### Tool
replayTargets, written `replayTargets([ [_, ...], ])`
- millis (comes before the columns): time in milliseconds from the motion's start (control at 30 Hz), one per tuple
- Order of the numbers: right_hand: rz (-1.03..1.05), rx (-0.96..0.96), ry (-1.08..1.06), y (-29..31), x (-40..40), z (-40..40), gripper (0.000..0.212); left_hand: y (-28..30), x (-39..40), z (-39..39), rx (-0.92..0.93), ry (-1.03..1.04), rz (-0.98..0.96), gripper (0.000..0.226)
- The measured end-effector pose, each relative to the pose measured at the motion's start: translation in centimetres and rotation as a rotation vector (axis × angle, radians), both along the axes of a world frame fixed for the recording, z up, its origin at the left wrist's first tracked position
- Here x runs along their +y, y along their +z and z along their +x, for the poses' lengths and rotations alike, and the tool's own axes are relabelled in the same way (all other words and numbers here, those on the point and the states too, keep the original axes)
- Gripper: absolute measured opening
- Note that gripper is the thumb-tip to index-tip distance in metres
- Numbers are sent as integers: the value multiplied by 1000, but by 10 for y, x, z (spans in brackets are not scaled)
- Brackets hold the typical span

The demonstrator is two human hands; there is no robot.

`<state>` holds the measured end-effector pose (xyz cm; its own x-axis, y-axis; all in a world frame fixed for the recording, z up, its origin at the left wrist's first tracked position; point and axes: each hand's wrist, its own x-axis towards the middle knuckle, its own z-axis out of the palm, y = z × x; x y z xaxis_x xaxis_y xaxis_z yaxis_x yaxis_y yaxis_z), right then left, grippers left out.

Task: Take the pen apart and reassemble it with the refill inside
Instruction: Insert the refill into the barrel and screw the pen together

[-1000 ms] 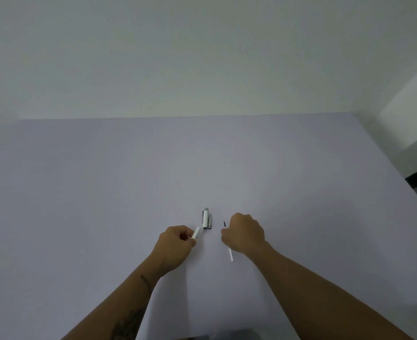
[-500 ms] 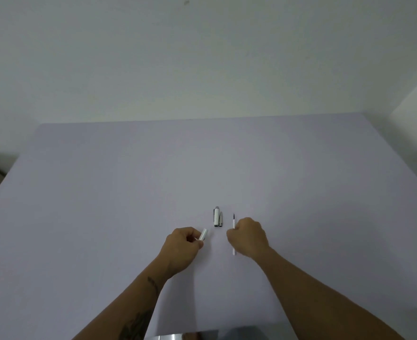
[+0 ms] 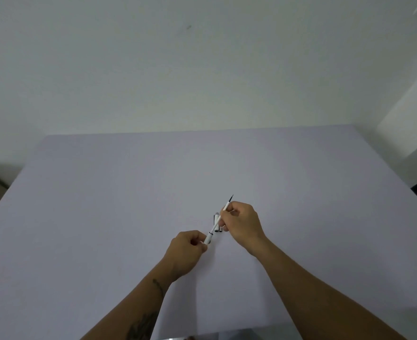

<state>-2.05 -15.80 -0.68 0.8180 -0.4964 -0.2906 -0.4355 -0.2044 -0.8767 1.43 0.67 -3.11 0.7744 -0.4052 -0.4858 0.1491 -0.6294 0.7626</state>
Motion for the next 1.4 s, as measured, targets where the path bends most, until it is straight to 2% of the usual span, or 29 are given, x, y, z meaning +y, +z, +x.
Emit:
replayTargets([
  [200, -72, 64, 244, 4, -2, 2, 12, 8, -3, 2, -32, 28, -78, 15],
  [367, 16, 17, 231, 13, -5, 12, 8, 10, 1, 7, -25, 56, -100, 14],
  [567, 22, 115, 359, 7, -5, 21, 7, 11, 2, 13, -29, 82, -134, 11],
  [667, 31, 111, 272, 2, -17, 27, 13, 11, 2, 17, -23, 115, -135, 13],
  [767, -87, 193, 181, -15, -34, 27, 13, 9, 3, 21, -21, 143, -129, 14],
  [900, -216, 344, 184, -41, -44, 26, 27, 6, 6, 25, -70, 188, -93, 13],
  [1000, -288, 381, 188, -55, -41, 32, 32, 4, 8, 26, -86, 216, -78, 13],
  [1267, -386, 397, 211, -68, -23, 46, 13, -3, 10, 26, -81, 244, -20, 12],
  [1400, -450, 379, 216, -67, -15, 48, 22, -5, 12, 23, -76, 263, 5, 11],
])
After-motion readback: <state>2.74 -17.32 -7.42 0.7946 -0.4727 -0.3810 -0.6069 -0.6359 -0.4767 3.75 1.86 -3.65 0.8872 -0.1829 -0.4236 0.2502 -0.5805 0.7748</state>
